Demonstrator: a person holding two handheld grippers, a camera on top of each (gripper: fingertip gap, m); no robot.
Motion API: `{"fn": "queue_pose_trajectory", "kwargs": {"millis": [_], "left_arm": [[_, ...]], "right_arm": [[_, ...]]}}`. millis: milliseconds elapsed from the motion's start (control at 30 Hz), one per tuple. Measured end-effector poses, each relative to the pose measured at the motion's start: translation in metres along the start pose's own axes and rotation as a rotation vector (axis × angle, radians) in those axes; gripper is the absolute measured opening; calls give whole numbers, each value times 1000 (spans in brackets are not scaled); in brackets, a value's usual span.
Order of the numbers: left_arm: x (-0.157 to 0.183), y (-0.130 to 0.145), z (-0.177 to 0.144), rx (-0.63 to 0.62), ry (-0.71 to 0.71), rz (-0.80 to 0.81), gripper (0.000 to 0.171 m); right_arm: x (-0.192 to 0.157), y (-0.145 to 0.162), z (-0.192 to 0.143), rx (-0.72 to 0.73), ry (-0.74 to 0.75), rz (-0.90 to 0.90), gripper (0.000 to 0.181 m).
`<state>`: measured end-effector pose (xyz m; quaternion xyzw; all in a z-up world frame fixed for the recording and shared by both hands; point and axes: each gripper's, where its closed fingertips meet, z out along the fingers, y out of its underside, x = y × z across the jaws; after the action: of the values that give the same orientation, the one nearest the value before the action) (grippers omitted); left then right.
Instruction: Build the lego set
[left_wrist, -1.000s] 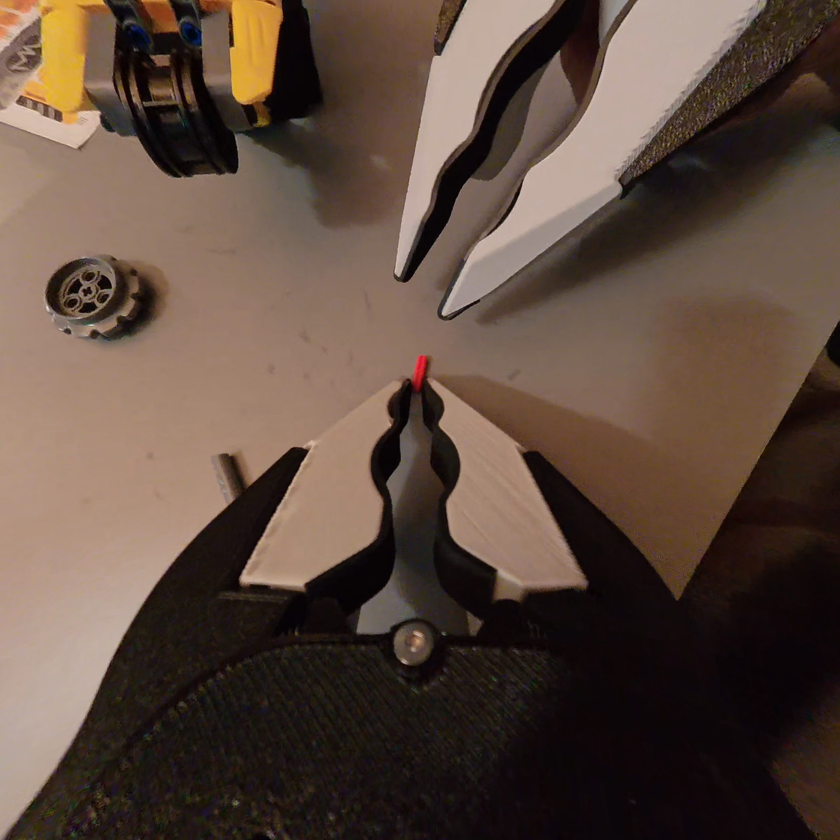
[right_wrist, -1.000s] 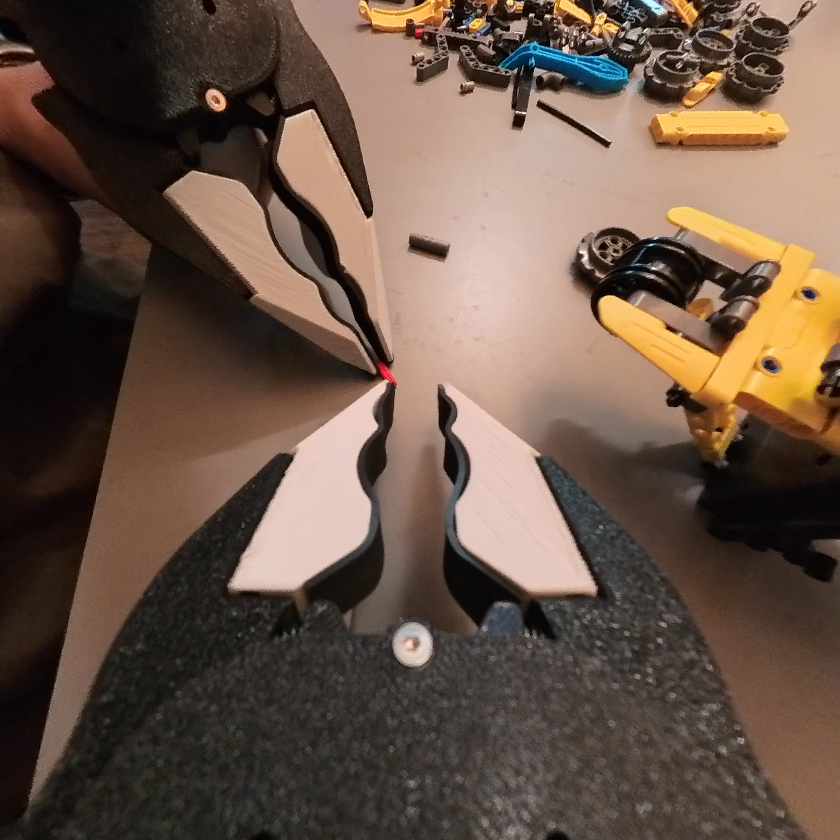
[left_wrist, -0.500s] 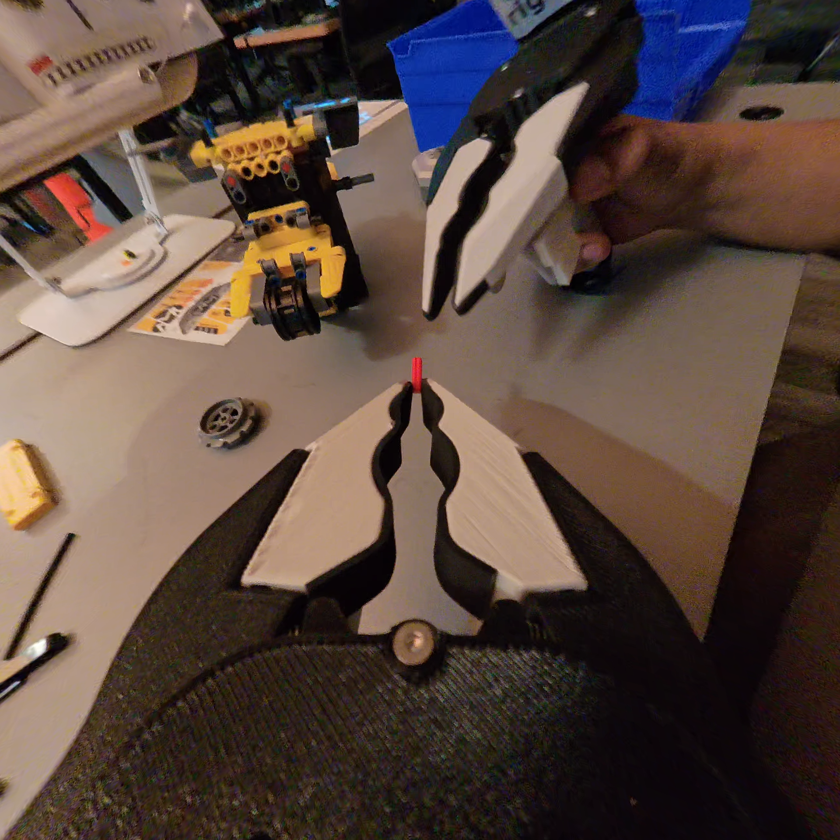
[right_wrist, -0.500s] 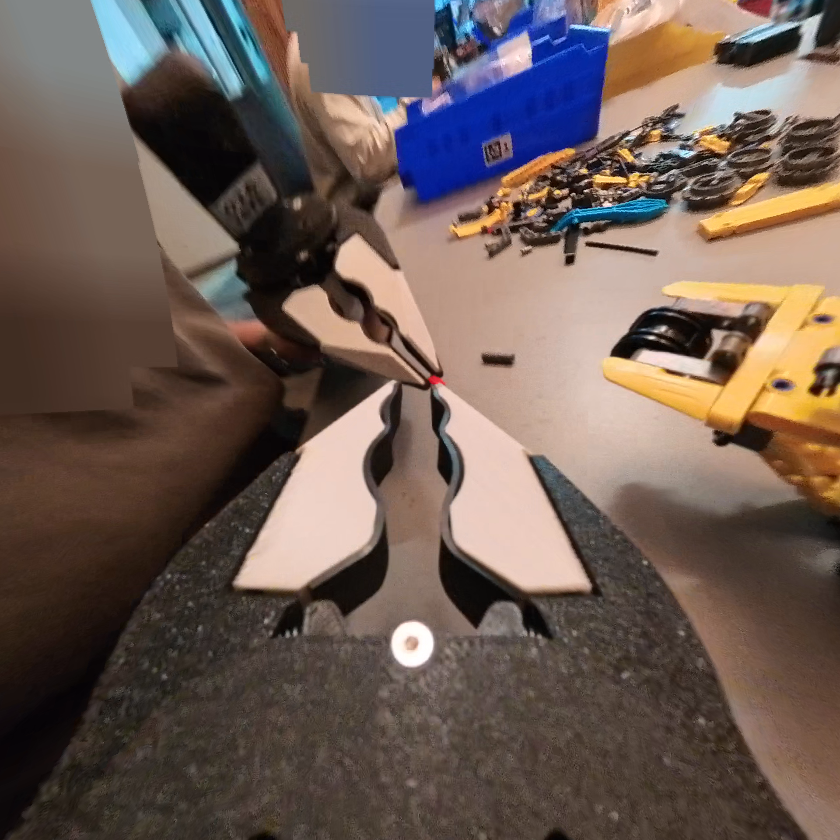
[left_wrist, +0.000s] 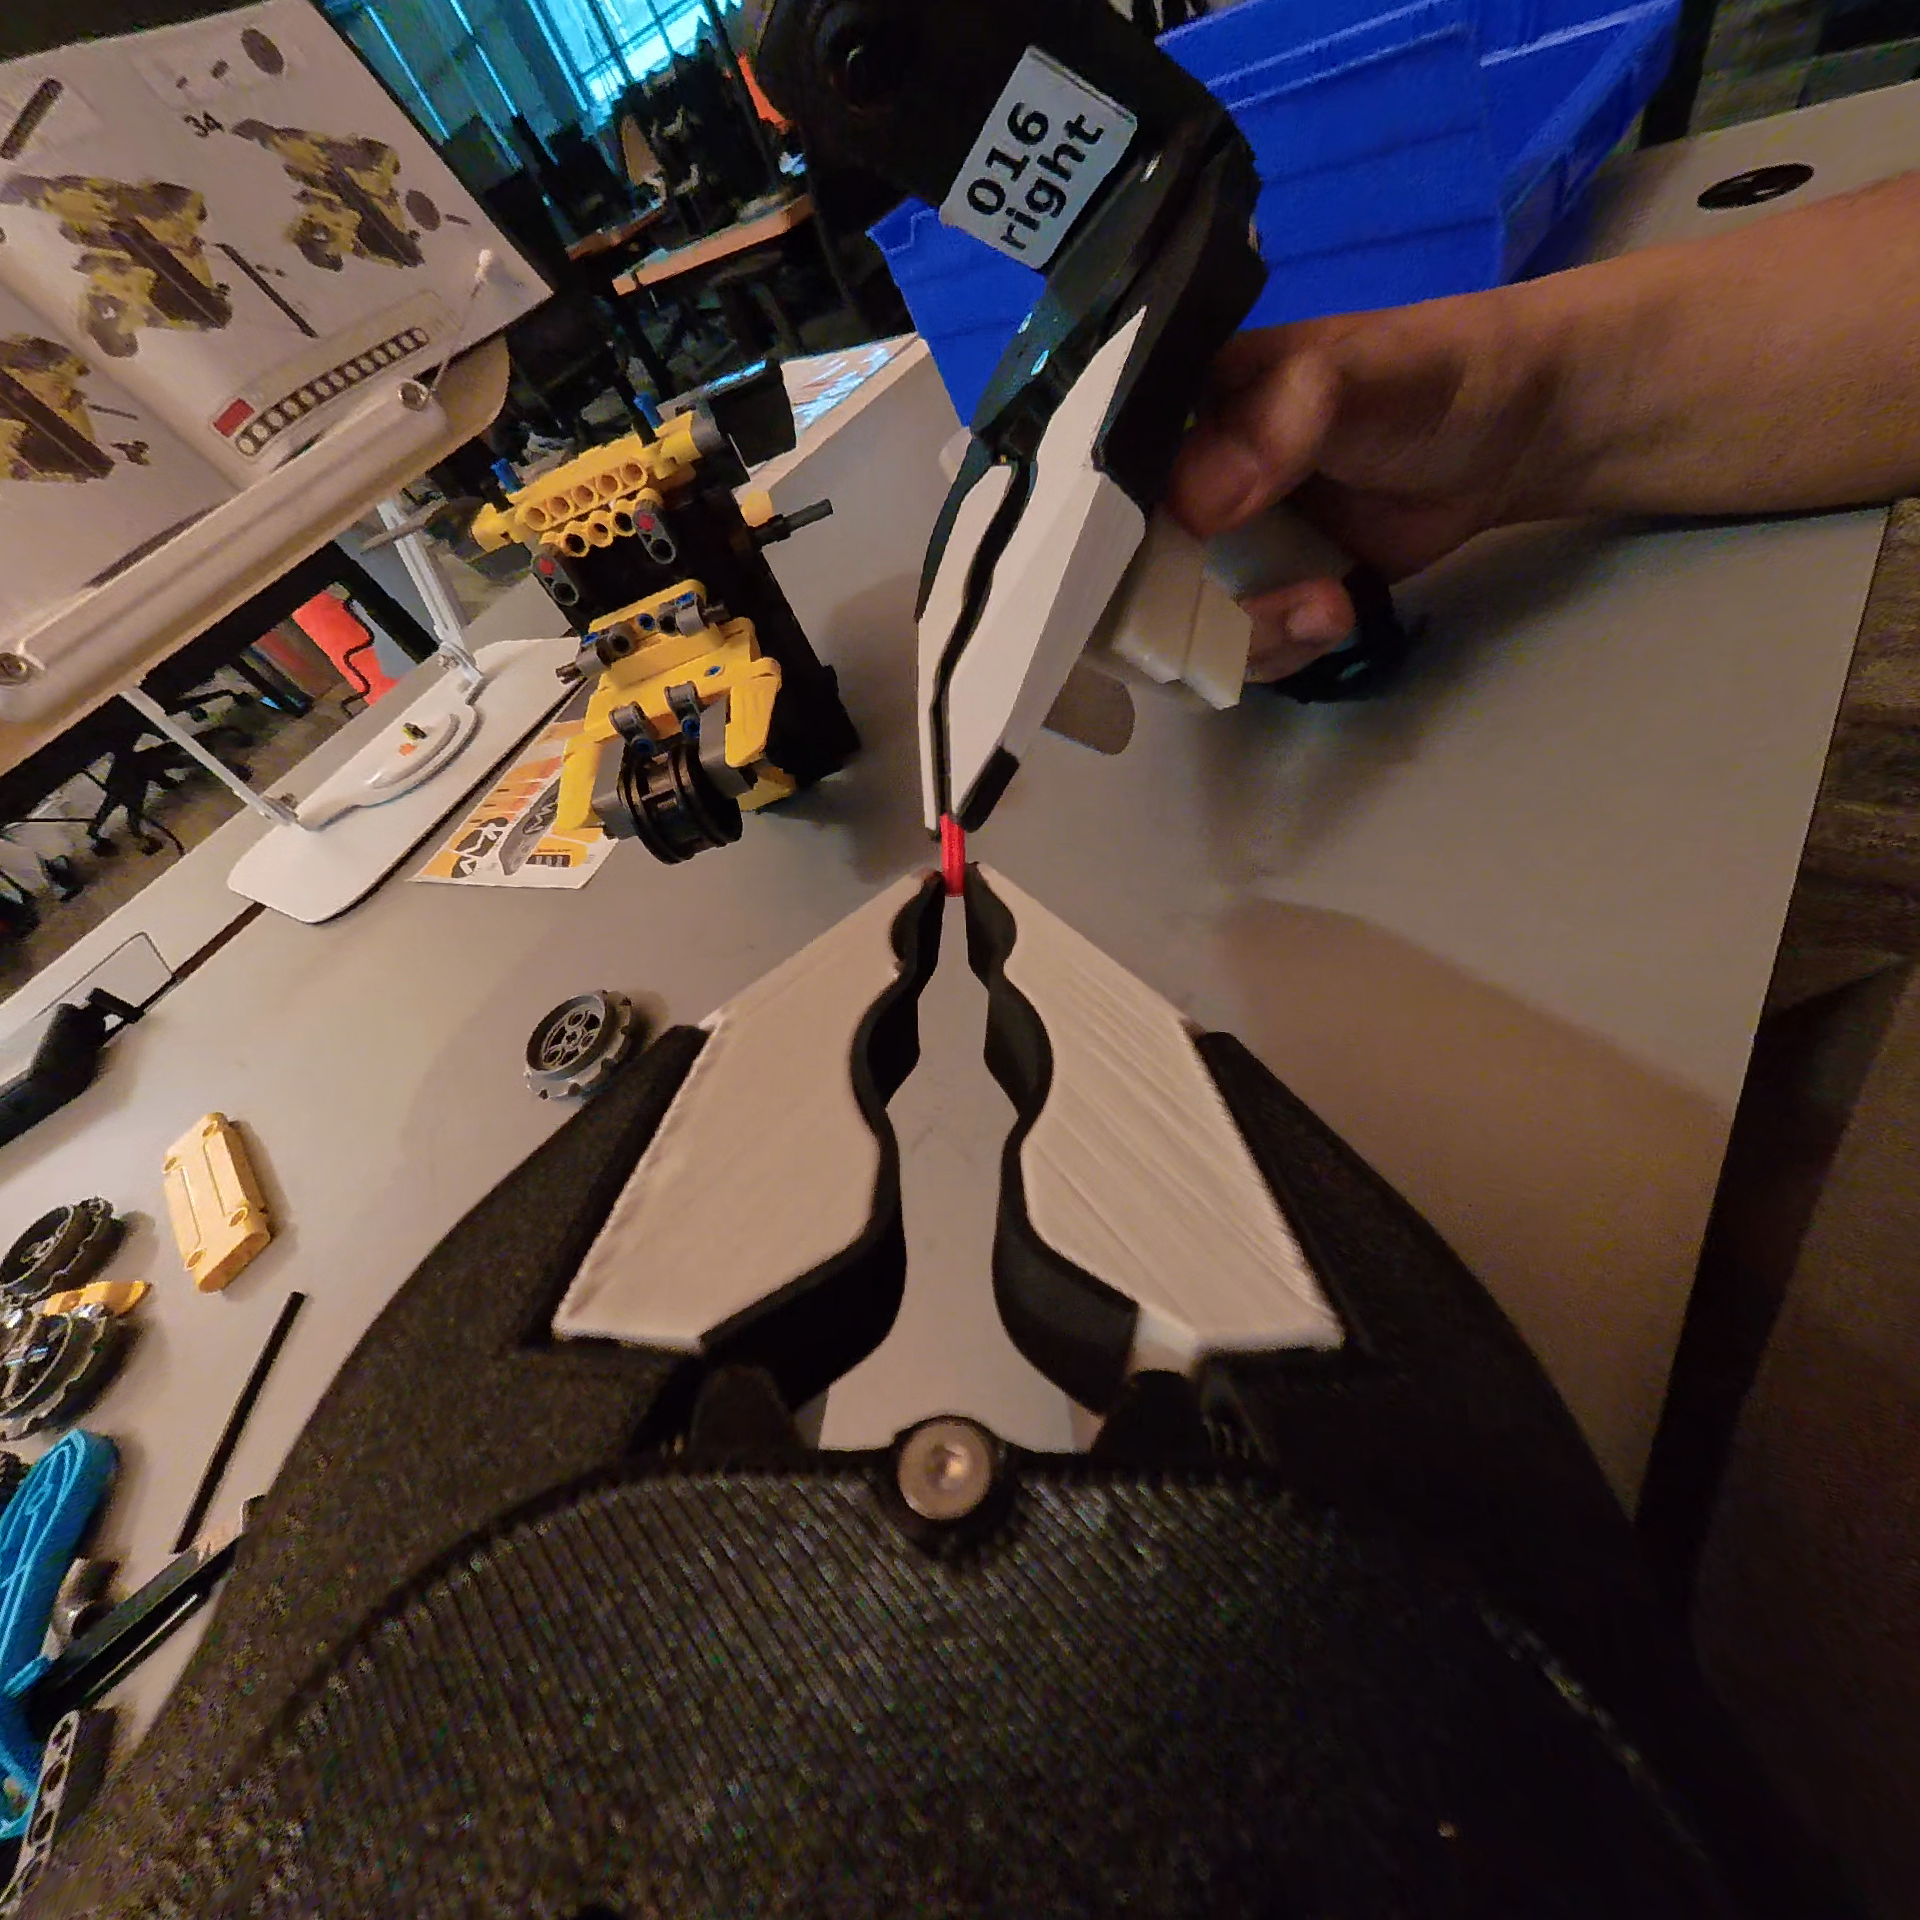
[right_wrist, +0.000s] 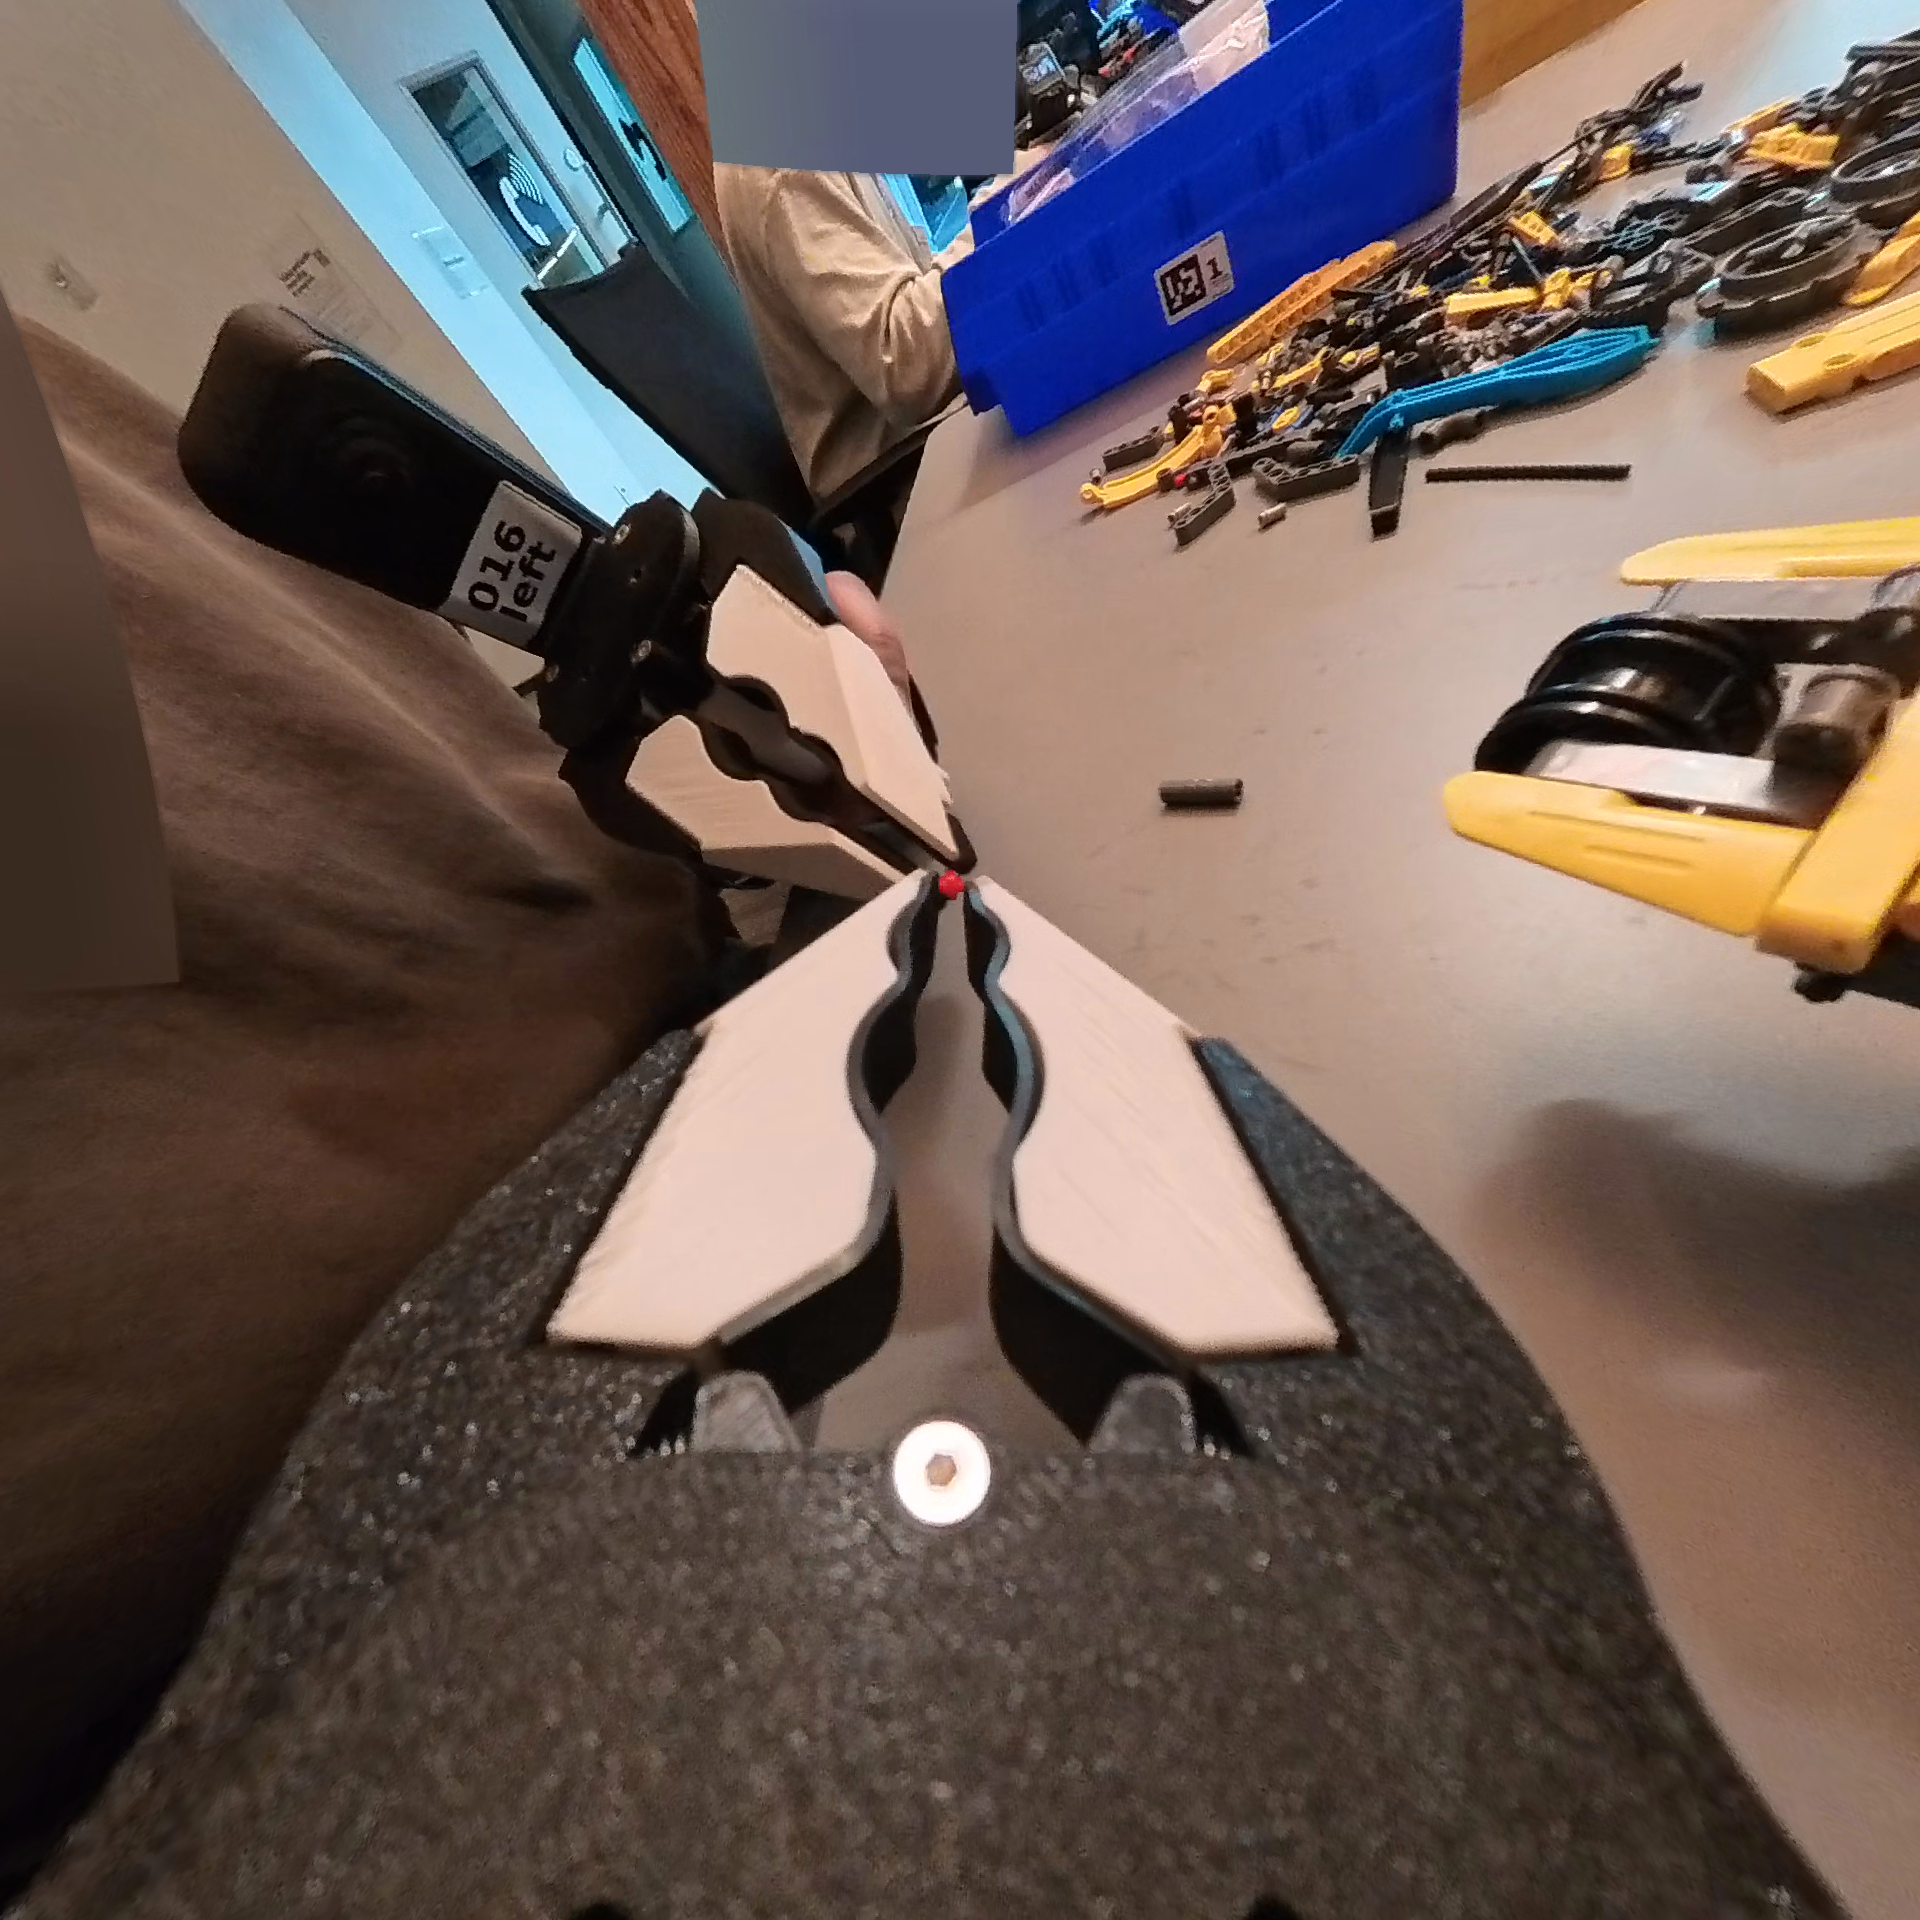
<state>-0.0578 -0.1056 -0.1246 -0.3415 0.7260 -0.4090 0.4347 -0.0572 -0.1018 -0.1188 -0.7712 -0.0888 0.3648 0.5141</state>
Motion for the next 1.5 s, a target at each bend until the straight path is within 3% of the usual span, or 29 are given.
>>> {"fn": "queue_pose_trajectory", "kwargs": {"millis": [433,900,1200,1267,1400,1500], "left_arm": [[1,-2,-1,13,2,5,0],[9,-13,-8,79,127,-116,0],[8,-15,-8,87,150,-152,0],[5,-14,-9,85,138,-153,9],[-14,-2,-12,13,73,-215,23],[-45,34,-14,-169,-81,-259,25]], "right_arm": [[-3,0,0,4,-14,-7,4],[-16,1,-1,-3,-90,-35,4],[-17,0,-2,-3,-59,-88,3],[-13,-2,-4,3,-29,-99,3],[-8,-7,-9,31,5,-103,3],[-5,-8,-10,34,30,-110,3]]}}
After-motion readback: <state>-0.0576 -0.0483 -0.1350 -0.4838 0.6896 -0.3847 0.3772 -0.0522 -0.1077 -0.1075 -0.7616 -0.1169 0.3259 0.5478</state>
